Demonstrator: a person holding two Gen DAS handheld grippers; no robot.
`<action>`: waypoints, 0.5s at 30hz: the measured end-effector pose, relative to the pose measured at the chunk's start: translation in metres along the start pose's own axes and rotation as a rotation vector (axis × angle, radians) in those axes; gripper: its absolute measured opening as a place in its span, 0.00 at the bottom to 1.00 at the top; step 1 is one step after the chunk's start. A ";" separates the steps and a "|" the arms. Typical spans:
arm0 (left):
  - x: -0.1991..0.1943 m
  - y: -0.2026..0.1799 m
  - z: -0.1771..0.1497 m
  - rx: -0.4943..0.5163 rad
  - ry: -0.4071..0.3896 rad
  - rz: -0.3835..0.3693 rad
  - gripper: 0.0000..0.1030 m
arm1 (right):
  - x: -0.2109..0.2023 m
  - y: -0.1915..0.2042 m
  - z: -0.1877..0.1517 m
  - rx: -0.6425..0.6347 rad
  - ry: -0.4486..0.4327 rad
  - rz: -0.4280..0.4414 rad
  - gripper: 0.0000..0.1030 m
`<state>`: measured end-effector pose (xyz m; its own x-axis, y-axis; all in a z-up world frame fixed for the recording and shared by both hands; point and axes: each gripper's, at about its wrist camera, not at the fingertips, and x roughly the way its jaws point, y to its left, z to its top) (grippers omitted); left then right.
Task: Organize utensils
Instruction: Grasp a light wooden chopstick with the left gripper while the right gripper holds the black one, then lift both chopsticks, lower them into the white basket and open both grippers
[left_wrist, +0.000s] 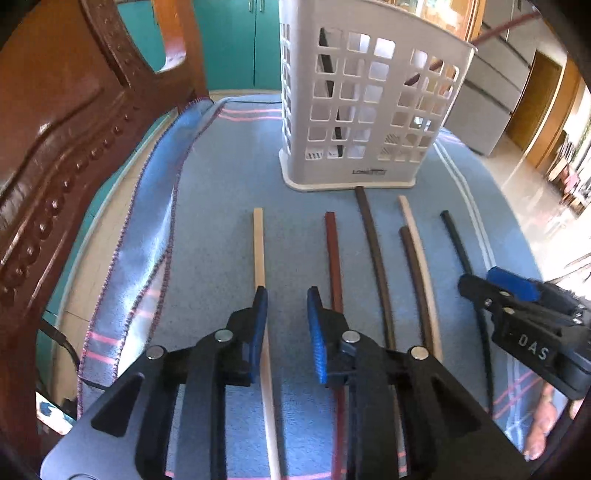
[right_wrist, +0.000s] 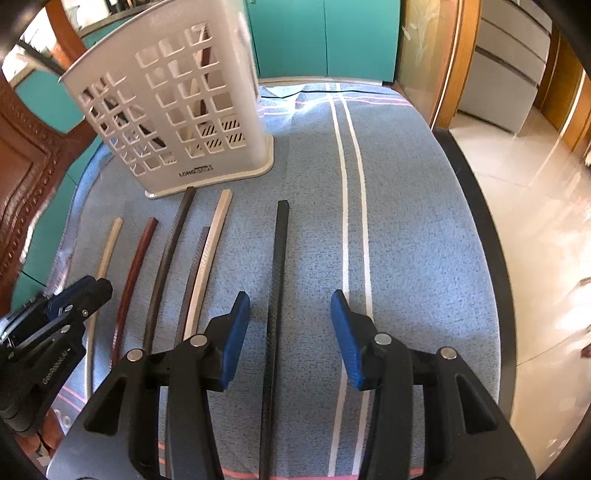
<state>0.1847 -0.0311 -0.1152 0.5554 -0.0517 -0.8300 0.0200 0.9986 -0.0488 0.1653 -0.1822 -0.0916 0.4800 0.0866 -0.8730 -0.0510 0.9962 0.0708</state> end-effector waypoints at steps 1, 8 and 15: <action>0.003 0.001 0.001 0.002 0.005 0.024 0.27 | 0.001 0.003 0.000 -0.023 -0.005 -0.020 0.44; 0.013 0.014 0.005 -0.025 0.046 0.021 0.30 | 0.005 0.021 -0.001 -0.130 -0.011 -0.068 0.35; 0.006 0.022 0.011 -0.097 0.002 -0.064 0.07 | 0.000 0.021 0.001 -0.120 -0.025 0.049 0.06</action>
<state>0.1977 -0.0095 -0.1151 0.5535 -0.1155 -0.8248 -0.0254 0.9875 -0.1554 0.1656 -0.1608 -0.0896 0.4957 0.1372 -0.8576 -0.1789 0.9824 0.0538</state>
